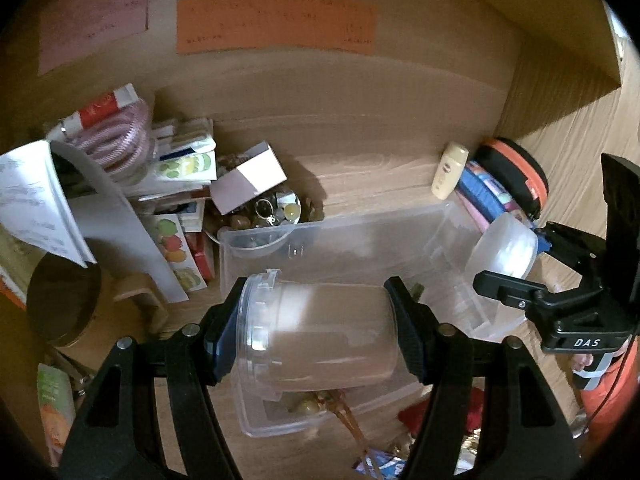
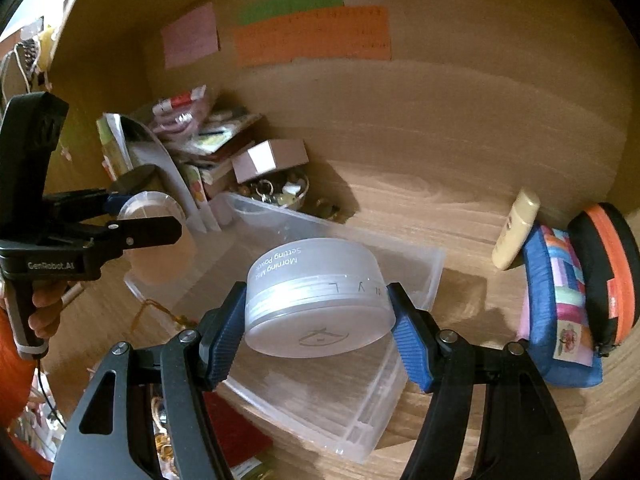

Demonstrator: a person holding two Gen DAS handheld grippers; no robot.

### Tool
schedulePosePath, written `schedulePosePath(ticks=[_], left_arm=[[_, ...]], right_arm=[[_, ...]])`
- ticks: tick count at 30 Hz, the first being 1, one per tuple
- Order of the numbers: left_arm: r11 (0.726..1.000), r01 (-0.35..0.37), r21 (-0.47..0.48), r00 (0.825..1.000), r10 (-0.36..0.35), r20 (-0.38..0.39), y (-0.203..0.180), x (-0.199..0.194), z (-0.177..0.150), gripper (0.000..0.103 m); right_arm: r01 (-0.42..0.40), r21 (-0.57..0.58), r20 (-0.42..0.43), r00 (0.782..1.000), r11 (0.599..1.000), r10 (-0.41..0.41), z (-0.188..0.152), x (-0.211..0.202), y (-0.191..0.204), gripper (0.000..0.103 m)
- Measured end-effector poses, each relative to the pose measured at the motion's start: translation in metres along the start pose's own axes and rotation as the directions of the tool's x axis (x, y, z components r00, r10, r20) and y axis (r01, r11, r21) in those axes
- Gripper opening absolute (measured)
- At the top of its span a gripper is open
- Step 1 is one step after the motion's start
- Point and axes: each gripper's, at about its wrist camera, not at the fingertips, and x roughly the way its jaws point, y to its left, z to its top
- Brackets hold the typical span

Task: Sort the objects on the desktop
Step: 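Lift and carry the white cylinder and white jar over the box, then lower both items into the box and open both grippers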

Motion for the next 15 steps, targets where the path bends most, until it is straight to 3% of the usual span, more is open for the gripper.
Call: schedulePosePath(ticks=[15], left_arm=[[0.999, 0.022, 0.047, 0.996, -0.018, -0.088, -0.006, 0.043, -0.005, 0.066]], right_arm=[[-0.057, -0.001, -0.116, 0.992, 0.998, 0.056, -0.015, 0.038, 0.001, 0.065]])
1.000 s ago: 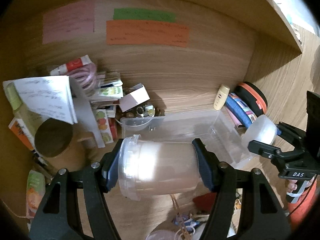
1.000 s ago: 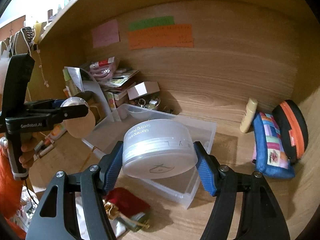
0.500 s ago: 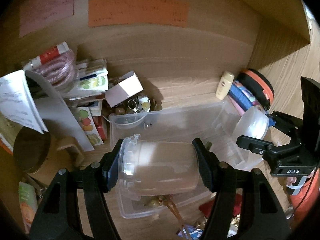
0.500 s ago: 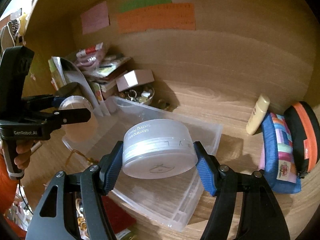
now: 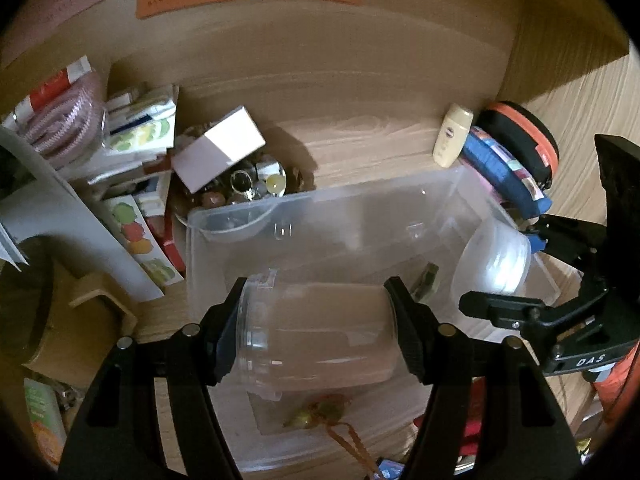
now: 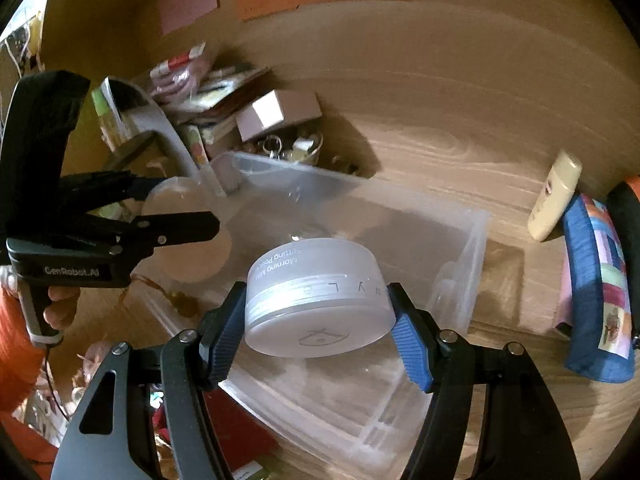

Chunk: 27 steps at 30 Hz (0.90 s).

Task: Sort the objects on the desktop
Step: 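Lower both items into the box and open both grippers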

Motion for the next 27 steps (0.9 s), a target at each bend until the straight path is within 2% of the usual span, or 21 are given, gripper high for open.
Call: schedulePosePath(ticks=[12, 17, 21, 27], left_arm=[[0.999, -0.032, 0.035, 0.998, 0.034, -0.057, -0.006, 0.019, -0.008, 0.066], [0.997, -0.044, 0.061, 0.994, 0.05, -0.095, -0.009, 0.024, -0.016, 0.066], [0.997, -0.053, 0.064, 0.994, 0.058, -0.094, -0.009, 0.025, -0.018, 0.066], [0.997, -0.049, 0.067, 0.994, 0.055, -0.091, -0.01, 0.026, -0.018, 0.066]], right_arm=[[0.045, -0.064, -0.048, 0.998, 0.997, -0.048, -0.002, 0.013, 0.013, 0.065], [0.036, -0.07, -0.105, 0.994, 0.997, -0.043, 0.002, 0.018, 0.011, 0.065], [0.033, -0.073, -0.147, 0.988, 0.997, -0.044, 0.005, 0.022, 0.011, 0.065], [0.037, -0.069, -0.15, 0.988, 0.997, -0.047, 0.004, 0.021, 0.011, 0.065]])
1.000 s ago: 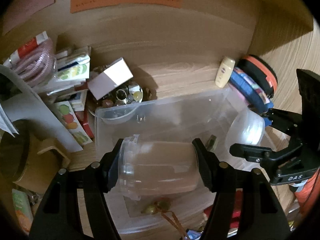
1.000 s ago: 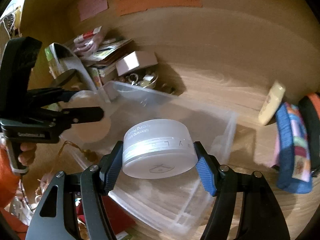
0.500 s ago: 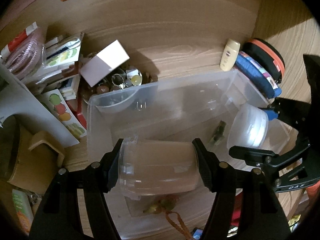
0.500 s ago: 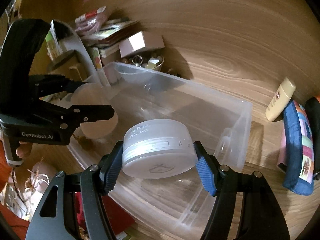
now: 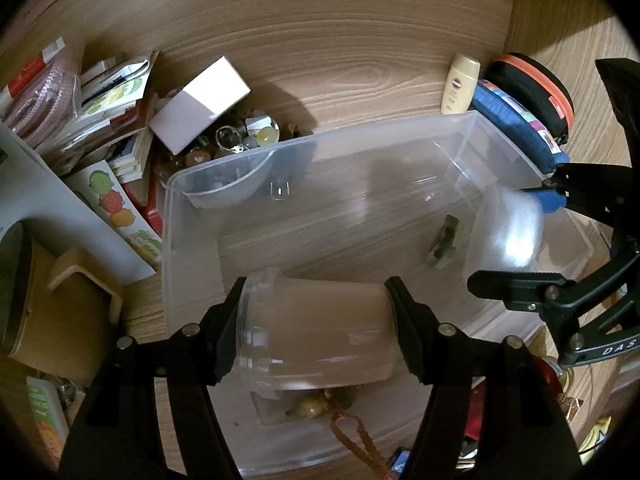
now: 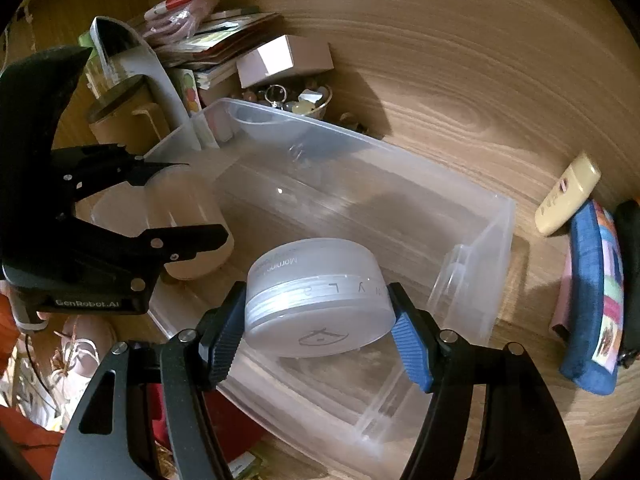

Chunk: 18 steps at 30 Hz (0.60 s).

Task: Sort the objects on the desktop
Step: 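Lower both items into the box and open both grippers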

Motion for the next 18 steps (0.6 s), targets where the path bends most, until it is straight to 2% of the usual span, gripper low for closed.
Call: schedulePosePath(ticks=[11, 18], left_arm=[[1.0, -0.013, 0.012, 1.0, 0.013, 0.001, -0.003, -0.003, -0.003, 0.067], [1.0, -0.016, 0.004, 1.0, 0.016, 0.024, -0.001, -0.016, -0.005, 0.077]], right_arm=[[0.019, -0.033, -0.003, 1.0, 0.999, -0.019, 0.0, -0.001, 0.006, 0.065], [0.052, -0.03, 0.017, 0.999, 0.998, -0.052, -0.001, -0.01, 0.008, 0.066]])
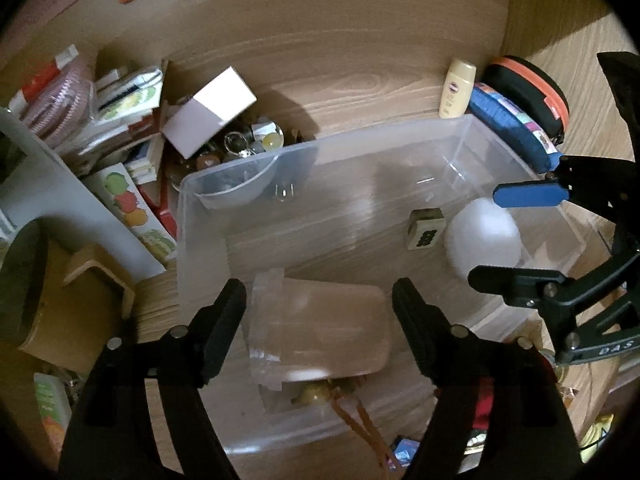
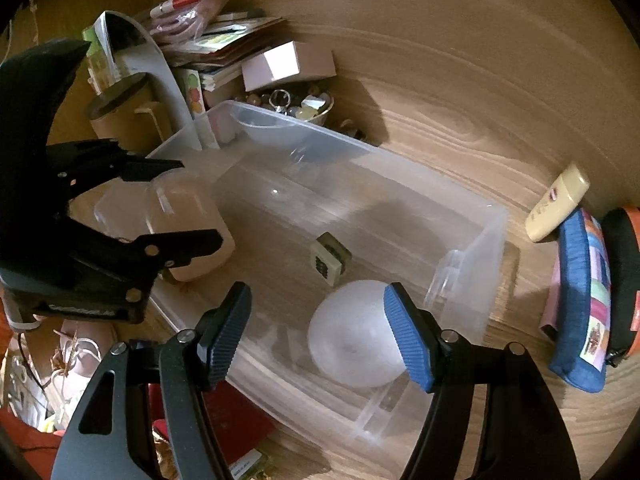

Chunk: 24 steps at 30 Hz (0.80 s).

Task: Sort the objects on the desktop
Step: 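Lower both items into the box and open both grippers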

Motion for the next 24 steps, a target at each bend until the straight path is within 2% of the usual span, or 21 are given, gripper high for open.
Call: schedulePosePath(ticks=[3, 8, 11, 16, 24], left_arm=[[1.0, -0.016, -0.002, 1.0, 0.016, 0.016, 0.0, -0.008, 0.0, 0.085], [0.999, -0.037, -0.011, 0.998, 0.037, 0.044, 0.002, -0.024, -0.001, 0.091], [0.998, -0.056, -0.019, 0.997, 0.057, 0.058, 0.003, -0.035, -0.002, 0.092], [0.995, -0.097, -0.022, 0.992, 0.098, 0.084, 0.0, -0.054, -0.009, 0.092], [0.993, -0.107, -0.058, 0.982, 0.115, 0.15, -0.003, -0.093, -0.019, 0.096]], right_arm=[[0.033, -0.005, 0.014, 0.999, 0.999, -0.033, 0.0, -0.007, 0.002, 0.072], [0.06, -0.001, 0.031, 0.998, 0.998, -0.06, -0.001, -0.021, 0.006, 0.075], [0.076, 0.004, 0.047, 0.996, 0.997, -0.076, -0.002, -0.031, 0.008, 0.08], [0.1, 0.007, 0.08, 0.992, 0.995, -0.1, -0.005, -0.053, 0.014, 0.081], [0.151, -0.02, 0.137, 0.98, 0.988, -0.147, -0.017, -0.088, 0.032, 0.085]])
